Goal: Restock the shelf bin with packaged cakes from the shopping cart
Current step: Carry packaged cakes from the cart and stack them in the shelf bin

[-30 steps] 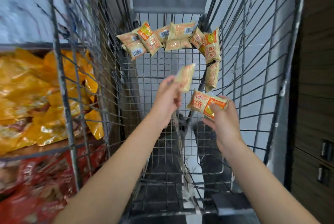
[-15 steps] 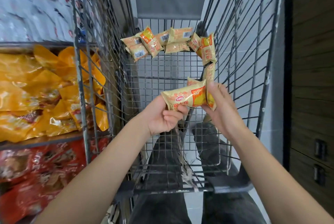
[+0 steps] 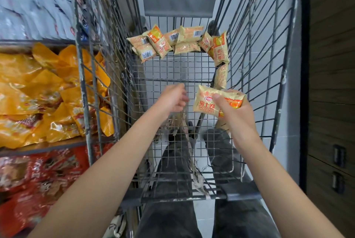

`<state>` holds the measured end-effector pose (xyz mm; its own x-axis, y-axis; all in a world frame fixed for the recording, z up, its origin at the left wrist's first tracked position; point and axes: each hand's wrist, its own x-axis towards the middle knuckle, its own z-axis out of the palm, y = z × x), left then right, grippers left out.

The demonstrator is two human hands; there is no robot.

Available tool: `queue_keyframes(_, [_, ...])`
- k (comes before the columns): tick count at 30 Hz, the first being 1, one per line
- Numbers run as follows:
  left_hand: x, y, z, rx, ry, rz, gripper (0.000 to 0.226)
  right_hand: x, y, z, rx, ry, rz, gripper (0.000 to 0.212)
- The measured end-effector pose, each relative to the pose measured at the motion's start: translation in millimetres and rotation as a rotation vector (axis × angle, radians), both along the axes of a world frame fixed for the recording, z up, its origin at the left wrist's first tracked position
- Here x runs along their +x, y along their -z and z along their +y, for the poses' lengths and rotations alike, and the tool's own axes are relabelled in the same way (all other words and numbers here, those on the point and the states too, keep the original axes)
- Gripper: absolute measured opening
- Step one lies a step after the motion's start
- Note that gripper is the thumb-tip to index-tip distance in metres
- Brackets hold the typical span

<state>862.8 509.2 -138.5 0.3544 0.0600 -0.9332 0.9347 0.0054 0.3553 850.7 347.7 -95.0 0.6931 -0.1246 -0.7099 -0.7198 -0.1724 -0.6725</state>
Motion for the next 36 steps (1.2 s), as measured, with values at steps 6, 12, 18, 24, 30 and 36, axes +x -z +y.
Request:
queue_keyframes(6, [58.1,40.5,-36.4,-0.044,0.291,-0.165,0.034,-24.9,-4.5,-7.7,-0.071,-0.057,0.058,0.018])
queue_keyframes(12, [83.4,79.6,-80.8,-0.023,0.599,-0.172,0.062,-40.9,10.4,-12.2,-0.136,-0.052,0.184,0.018])
queue_keyframes(18, [95.3,119.6,-106.9,0.094,0.504,-0.047,0.061,-37.2,22.6,-17.0,-0.120,0.018,0.274,0.017])
queue_keyframes(24, [89.6,121.9,-92.9,0.111,0.360,-0.088,0.044,-36.1,16.7,-12.8,-0.096,0.002,0.290,0.018])
queue_keyframes(30, [61.1,69.2,-61.5,0.021,-0.014,-0.026,0.021,-31.4,-6.6,-11.2,-0.060,-0.067,0.237,0.017])
queue_keyframes(36, [-2.4,-39.4,-31.9,-0.130,-0.160,-0.183,0.046,-31.6,-61.1,-22.4,0.004,-0.170,0.140,0.020])
